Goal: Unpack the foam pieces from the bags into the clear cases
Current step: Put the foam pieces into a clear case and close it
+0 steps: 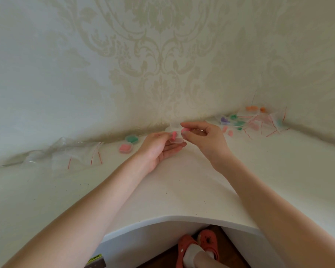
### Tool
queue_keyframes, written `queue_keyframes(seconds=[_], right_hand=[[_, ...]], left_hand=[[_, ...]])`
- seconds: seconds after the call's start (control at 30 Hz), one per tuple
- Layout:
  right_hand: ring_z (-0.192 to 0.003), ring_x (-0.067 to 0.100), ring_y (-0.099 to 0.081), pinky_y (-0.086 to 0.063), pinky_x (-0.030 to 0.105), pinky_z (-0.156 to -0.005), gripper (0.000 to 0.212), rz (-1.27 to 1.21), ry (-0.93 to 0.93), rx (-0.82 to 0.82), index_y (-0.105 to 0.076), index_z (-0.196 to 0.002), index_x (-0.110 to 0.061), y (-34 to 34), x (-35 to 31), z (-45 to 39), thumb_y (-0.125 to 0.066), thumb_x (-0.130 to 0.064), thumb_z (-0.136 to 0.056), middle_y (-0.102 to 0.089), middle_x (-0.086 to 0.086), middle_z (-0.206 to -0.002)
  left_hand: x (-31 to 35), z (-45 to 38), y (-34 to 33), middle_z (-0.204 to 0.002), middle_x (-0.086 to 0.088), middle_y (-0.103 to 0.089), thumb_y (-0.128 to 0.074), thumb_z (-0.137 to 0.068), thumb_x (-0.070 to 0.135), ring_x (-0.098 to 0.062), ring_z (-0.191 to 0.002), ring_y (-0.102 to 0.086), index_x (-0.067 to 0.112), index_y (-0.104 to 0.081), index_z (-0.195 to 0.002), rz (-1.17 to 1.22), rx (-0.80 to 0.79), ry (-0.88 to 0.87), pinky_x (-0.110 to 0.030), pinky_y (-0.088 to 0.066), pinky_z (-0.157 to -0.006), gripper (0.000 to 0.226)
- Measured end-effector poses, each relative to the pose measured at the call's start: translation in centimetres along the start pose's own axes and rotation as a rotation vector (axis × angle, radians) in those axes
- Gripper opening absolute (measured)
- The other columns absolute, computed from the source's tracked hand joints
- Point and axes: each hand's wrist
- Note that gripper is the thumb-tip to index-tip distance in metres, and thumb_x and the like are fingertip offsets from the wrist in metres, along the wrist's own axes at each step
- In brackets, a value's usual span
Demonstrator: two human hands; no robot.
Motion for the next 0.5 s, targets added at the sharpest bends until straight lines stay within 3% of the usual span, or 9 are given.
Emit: queue_keyframes(seconds=[0.07,0.2,0.3,0.4,0.5], right_hand=[[-0.066,-0.003,-0.062,-0.045,0.006,-0.062,0.013,0.133,0.055,0.021,-0.070,-0.093,-0.011,-0.19,0.02,0.16,-0.070,-0.005,-0.081,-0.067,-0.002,-0.081],[-0.072,0.019,-0.065,-0.050,0.018,-0.058,0.006,0.194,0.086,0.114,-0.064,-0.081,-0.016,-0.31,0.36,-0.04,-0.069,-0.013,-0.083,-0.066,0.003,-0.077],[-0.069,0.014,-0.062,-0.052,0.026,-0.067,0.003,0.205,0.069,0.136,-0.063,-0.083,-0.014,-0.25,0.55,-0.26,-0.066,-0.016,-0.083,-0.067,0.003,-0.075],[-0.062,0.009,-0.054,-0.047,0.019,-0.063,0.012,0.191,0.090,0.094,-0.065,-0.095,-0.018,-0.28,0.62,-0.17,-0.060,-0.012,-0.086,-0.065,0.001,-0.068],[-0.071,0.015,-0.062,-0.047,0.021,-0.065,0.013,0.171,0.113,0.067,-0.067,-0.096,-0.020,-0.35,0.49,-0.13,-0.059,-0.012,-0.089,-0.067,-0.001,-0.070]], left_hand=[[-0.10,-0.01,0.02,-0.090,-0.016,-0.069,-0.056,-0.092,0.007,-0.020,-0.077,-0.072,-0.004,-0.065,-0.105,-0.032,-0.008,-0.007,-0.023,-0.057,-0.064,0.019],[-0.29,0.05,-0.13,-0.090,-0.017,-0.069,-0.057,-0.092,0.008,-0.022,-0.080,-0.071,-0.002,-0.064,-0.101,-0.054,0.009,-0.016,-0.025,-0.059,-0.069,0.015],[-0.31,0.10,-0.20,-0.087,-0.014,-0.068,-0.056,-0.092,0.007,-0.022,-0.076,-0.071,0.001,-0.063,-0.096,-0.055,0.009,-0.025,-0.026,-0.059,-0.071,0.010],[-0.38,0.13,-0.19,-0.087,-0.014,-0.067,-0.056,-0.093,0.008,-0.021,-0.075,-0.071,0.000,-0.061,-0.100,-0.071,0.008,-0.028,-0.025,-0.059,-0.070,0.012],[-0.43,0.12,-0.20,-0.087,-0.014,-0.067,-0.055,-0.093,0.007,-0.021,-0.077,-0.071,-0.003,-0.060,-0.108,-0.098,0.005,-0.029,-0.024,-0.059,-0.069,0.020]])
Point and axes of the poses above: each hand's wrist, its own z-axis away from the middle knuckle, its own y-axis out of the back of the hand, x = y × z
